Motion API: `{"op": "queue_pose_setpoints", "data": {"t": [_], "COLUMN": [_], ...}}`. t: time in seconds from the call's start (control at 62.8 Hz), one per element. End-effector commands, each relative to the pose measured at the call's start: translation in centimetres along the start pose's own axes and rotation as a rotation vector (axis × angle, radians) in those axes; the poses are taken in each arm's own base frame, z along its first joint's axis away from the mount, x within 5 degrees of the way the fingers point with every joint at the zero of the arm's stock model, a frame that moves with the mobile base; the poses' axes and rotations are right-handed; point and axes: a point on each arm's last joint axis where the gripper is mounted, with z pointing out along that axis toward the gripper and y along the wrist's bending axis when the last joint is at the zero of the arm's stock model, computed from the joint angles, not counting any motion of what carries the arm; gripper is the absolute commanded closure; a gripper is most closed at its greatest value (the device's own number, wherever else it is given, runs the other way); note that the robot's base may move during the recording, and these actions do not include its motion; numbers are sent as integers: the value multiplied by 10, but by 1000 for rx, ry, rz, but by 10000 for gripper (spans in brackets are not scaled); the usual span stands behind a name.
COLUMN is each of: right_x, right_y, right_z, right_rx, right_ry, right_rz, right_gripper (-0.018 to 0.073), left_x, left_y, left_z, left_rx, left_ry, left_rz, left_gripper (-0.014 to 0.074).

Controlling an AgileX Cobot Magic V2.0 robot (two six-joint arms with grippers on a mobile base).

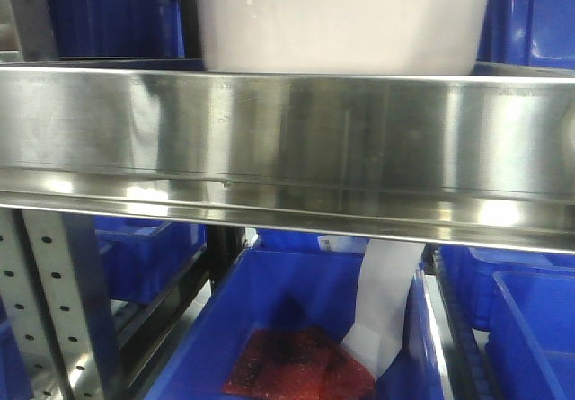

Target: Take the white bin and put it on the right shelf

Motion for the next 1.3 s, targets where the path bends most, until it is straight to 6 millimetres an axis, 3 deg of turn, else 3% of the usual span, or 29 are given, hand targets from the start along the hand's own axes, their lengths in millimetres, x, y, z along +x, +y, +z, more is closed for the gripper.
{"op": "queue_pose_setpoints", "data": {"t": [0.0,0.064,0.159,0.223,0.302,0.461,0.573,0.716,0.843,1.034,1.289], "right_x": [-19,-19,-18,-17,-12,8,28,58,81,116,141], "right_y": [24,37,49,56,60,60,58,59,62,66,91], "right_z": [-25,-37,-49,-58,-69,-88,-98,-109,-114,-124,-160], "right_rx": [-36,-67,-88,-80,-23,141,236,295,302,322,348], "right_ry": [-89,-84,-68,-62,-34,20,31,36,34,-14,-227], "right_rz": [-8,-27,-58,-52,-51,-19,4,27,38,29,-97], "right_gripper": [125,305,503,487,487,487,487,487,487,487,487], "left_x": [-4,-2,-1,1,7,21,31,48,71,120,181], "left_y": [-43,-56,-71,-80,-86,-80,-73,-69,-68,-74,-82], "left_z": [-28,-40,-53,-61,-71,-88,-96,-95,-90,-90,-90], "left_rx": [74,35,17,-1,-81,-355,-508,-573,-597,-678,-772], "left_ry": [-6,-11,-34,-45,-23,31,20,-21,-68,-198,-430], "left_rz": [31,67,100,122,114,24,-43,-69,-80,-42,51], "left_gripper": [452,575,677,727,721,721,721,719,715,715,715]}}
